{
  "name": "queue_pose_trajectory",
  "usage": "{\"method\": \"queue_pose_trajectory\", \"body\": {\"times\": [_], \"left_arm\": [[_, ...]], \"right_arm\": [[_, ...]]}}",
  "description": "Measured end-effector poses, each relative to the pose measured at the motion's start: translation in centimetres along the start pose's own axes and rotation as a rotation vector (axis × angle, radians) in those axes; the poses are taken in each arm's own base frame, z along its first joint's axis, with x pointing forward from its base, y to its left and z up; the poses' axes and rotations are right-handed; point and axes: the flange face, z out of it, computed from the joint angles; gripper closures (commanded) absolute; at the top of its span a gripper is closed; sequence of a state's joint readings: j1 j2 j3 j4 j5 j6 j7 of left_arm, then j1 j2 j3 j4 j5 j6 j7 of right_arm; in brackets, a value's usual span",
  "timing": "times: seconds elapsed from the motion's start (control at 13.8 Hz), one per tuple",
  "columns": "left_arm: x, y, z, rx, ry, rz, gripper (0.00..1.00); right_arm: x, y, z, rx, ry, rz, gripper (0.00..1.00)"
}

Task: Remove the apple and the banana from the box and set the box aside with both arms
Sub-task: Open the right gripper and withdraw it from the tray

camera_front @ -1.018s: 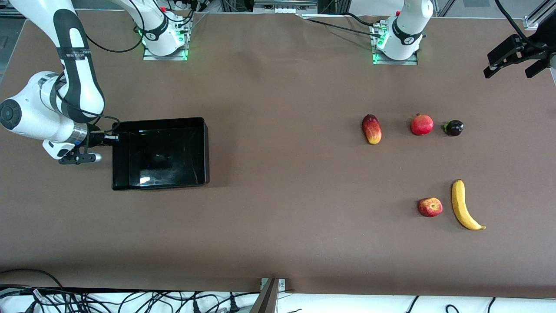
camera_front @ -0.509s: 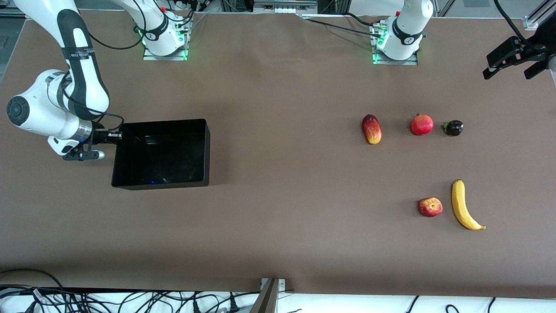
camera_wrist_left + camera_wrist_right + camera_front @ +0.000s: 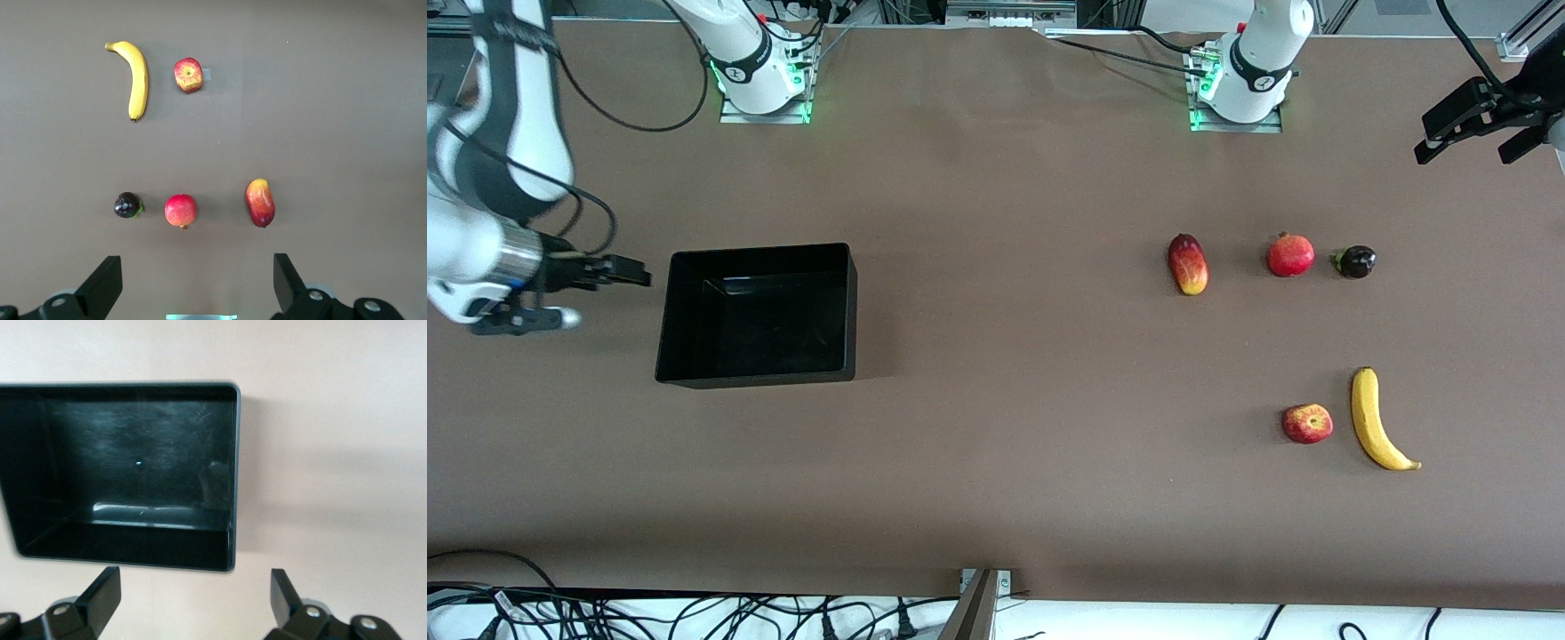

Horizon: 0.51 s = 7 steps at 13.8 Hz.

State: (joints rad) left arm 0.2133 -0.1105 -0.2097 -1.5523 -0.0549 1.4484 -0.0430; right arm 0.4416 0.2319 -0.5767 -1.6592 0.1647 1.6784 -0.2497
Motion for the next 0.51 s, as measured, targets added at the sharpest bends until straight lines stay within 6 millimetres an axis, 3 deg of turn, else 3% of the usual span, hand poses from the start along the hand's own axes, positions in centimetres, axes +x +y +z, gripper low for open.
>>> {"method": "queue_pose_trajectory", "body": {"times": [0.15, 0.51], "left_arm": [[0.0, 0.0, 0.0, 0.0, -0.001, 0.0, 0.0], [0.1, 0.0, 0.1, 0.0, -0.003, -0.001, 0.0]], "right_arm": [[-0.1, -1.4, -4.7, -0.012, 0.034, -0.016, 0.0], [-0.7, -2.2, -7.5, -0.058, 0.021, -0.038, 0.0]]}}
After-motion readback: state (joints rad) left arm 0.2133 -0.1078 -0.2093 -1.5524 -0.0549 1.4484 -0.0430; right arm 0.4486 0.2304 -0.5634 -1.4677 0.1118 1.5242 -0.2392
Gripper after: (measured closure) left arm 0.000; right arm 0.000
